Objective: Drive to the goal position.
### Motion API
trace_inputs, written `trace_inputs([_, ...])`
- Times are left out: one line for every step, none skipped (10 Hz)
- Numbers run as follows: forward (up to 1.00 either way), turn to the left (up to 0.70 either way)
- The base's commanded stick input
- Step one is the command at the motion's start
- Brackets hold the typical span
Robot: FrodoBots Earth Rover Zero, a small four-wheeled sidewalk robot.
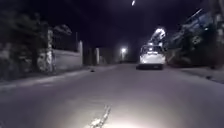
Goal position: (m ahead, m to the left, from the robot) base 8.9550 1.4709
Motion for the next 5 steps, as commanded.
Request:
trace_inputs([1.0, -0.4])
trace_inputs([1.0, -0.4])
trace_inputs([1.0, -0.4])
trace_inputs([1.0, -0.4])
trace_inputs([1.0, -0.15])
